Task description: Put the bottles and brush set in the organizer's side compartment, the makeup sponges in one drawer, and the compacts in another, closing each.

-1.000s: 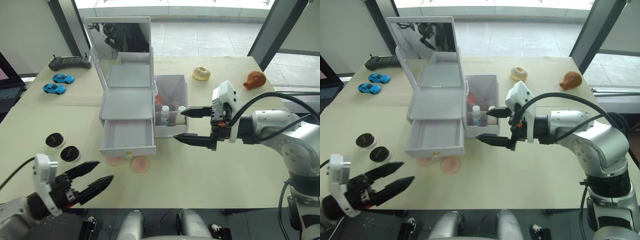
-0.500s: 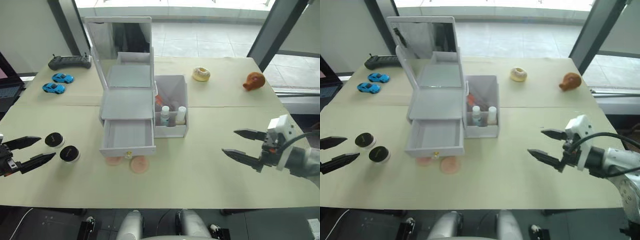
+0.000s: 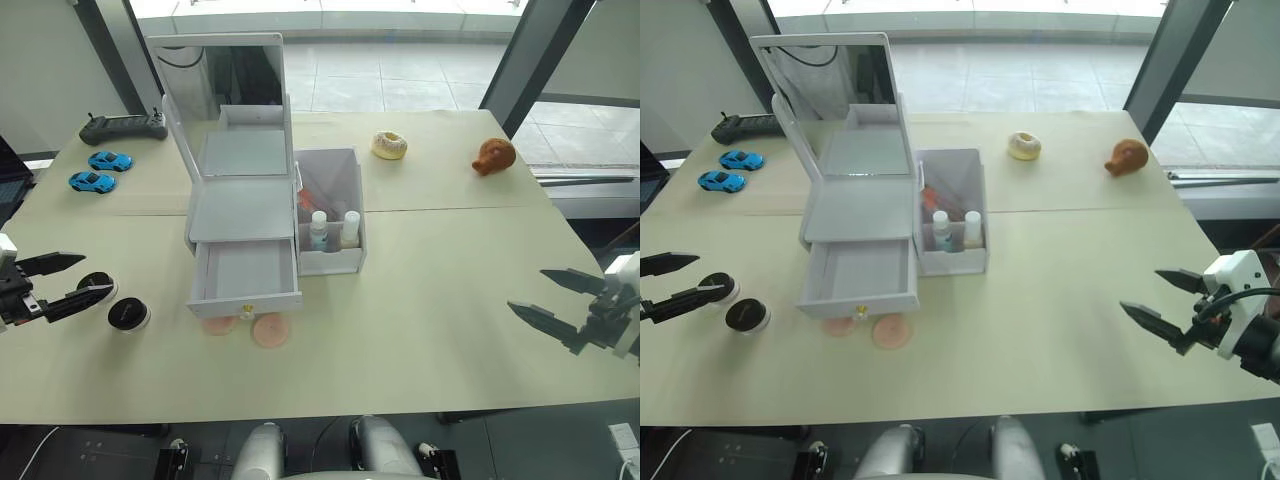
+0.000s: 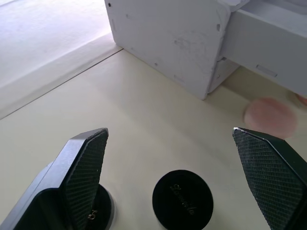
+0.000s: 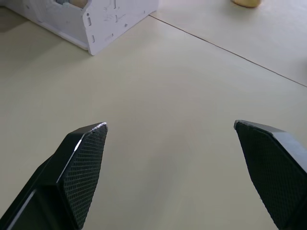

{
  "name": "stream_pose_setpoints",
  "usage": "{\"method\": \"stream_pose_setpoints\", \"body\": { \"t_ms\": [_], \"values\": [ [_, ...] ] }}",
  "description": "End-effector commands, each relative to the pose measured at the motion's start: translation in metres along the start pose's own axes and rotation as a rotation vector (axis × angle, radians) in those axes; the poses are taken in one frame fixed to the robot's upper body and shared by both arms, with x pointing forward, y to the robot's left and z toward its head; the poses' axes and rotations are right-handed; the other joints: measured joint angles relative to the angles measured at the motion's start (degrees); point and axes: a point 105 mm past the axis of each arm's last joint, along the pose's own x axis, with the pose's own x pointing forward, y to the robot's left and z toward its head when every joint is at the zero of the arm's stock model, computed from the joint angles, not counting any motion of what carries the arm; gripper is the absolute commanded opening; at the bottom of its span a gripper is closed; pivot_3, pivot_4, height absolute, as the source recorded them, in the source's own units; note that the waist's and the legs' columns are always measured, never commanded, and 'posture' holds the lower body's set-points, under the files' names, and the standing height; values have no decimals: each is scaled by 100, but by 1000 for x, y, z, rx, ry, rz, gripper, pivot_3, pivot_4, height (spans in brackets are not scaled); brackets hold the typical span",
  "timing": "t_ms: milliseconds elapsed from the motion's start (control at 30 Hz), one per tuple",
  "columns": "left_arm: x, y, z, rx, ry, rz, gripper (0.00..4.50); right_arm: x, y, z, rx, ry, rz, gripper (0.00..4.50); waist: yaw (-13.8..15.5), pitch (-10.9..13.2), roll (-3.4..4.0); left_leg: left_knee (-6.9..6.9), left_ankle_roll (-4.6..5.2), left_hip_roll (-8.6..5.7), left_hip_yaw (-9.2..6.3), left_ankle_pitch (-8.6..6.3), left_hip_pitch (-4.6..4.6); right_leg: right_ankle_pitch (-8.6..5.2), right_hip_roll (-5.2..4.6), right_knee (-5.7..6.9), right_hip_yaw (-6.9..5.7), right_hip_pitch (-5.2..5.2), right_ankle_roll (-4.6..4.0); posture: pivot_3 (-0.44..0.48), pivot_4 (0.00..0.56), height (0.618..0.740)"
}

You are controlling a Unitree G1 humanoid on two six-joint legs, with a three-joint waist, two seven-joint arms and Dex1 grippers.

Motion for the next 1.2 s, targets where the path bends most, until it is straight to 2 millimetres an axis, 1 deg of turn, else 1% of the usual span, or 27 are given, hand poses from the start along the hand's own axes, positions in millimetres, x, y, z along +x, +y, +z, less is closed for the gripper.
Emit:
{"method": "stream_pose_setpoints", "body": {
  "t_ms": [33,67,133,200,233,333,467,500,600,667,733,767,833,900,933,1000,1100,1167,1200],
  "values": [
    [-5,-12,18,37,1,-67,4467,12,14,18,-51,-31,87,4500,0,0,1,0,0,1,0,0,1,0,0,1,0,1,0,0,150,740],
    [-4,-18,21,41,6,-95,4467,17,20,21,-62,-29,125,4500,4,1,1,0,0,1,0,0,1,0,0,2,-1,1,-1,0,150,740],
    [-5,-37,39,60,-8,-181,4467,31,44,37,-70,-56,265,4500,1,3,3,1,0,1,0,0,0,0,0,2,0,-1,-1,0,150,740],
    [-5,-52,51,78,-14,-231,4467,38,60,45,-67,-69,351,4500,6,13,0,1,0,4,0,0,-1,2,0,2,0,-2,-3,0,150,740],
    [-5,-59,55,94,-14,-244,4467,42,65,46,-71,-66,378,4500,11,13,0,1,0,7,0,0,-1,4,1,2,-2,-2,-6,0,150,740],
    [-7,-70,60,114,-6,-260,4467,47,73,44,-69,-55,417,4500,53,12,3,2,0,4,0,0,6,2,-1,-6,-4,-5,-7,0,150,740],
    [-9,-86,70,147,3,-307,4467,58,93,36,-62,-35,506,4500,89,13,-6,6,0,0,1,0,0,-1,-2,-12,-2,-10,-10,0,150,740],
    [-8,-87,72,149,2,-309,4467,59,94,36,-62,-36,513,4500,102,13,-6,6,0,2,1,0,1,0,1,-10,-4,-10,-10,0,150,740],
    [-3,-100,76,152,-5,-348,4467,67,106,41,-88,-53,548,4500,100,12,-5,9,0,1,2,0,3,-1,1,-9,-2,-9,-12,0,150,740],
    [0,-106,72,124,-20,-355,4467,69,112,51,-97,-78,569,4500,70,10,-1,9,0,2,3,0,2,1,2,-7,-1,-4,-11,0,150,740],
    [1,-119,55,58,-14,-361,4467,65,116,68,-77,-114,604,4500,43,7,8,10,0,1,3,0,2,3,1,-4,1,2,-8,0,150,740],
    [0,-124,49,42,-4,-364,4467,63,117,73,-64,-122,620,4500,25,4,14,10,0,2,3,0,2,5,2,-6,1,5,-8,0,150,740],
    [-3,-131,40,-36,-22,-348,4467,56,122,86,-21,-113,690,4500,22,6,9,10,0,4,2,0,5,5,5,0,1,7,-8,0,150,740],
    [-2,-144,25,-68,-10,-356,4467,51,123,98,4,-103,729,4500,29,7,6,11,1,7,-1,1,4,6,7,2,-2,5,-12,0,150,740],
    [1,-152,20,-92,-18,-355,4467,50,121,102,0,-87,735,4500,35,6,6,13,1,9,-1,1,4,7,6,-5,-3,3,-27,0,150,740],
    [15,-165,12,-106,-51,-319,4467,44,118,108,-16,-48,743,4500,73,5,7,16,0,8,0,0,6,-8,4,-13,-4,-7,-56,0,150,740],
    [45,-187,6,-69,-92,-261,4467,36,111,120,5,-16,746,4500,162,1,4,37,0,-1,4,-2,-1,-6,-7,-22,2,-3,-49,0,150,740],
    [63,-199,-1,-23,-93,-231,4467,36,107,126,14,-2,729,4500,186,-6,-10,43,1,-5,5,-2,-6,-4,-6,-27,6,0,-45,0,150,740],
    [72,-203,-3,-34,-101,-220,4467,36,105,128,20,6,718,4500,187,-11,-15,43,1,-5,5,-2,-6,-4,-4,-27,7,0,-45,0,150,740]
  ]
}}
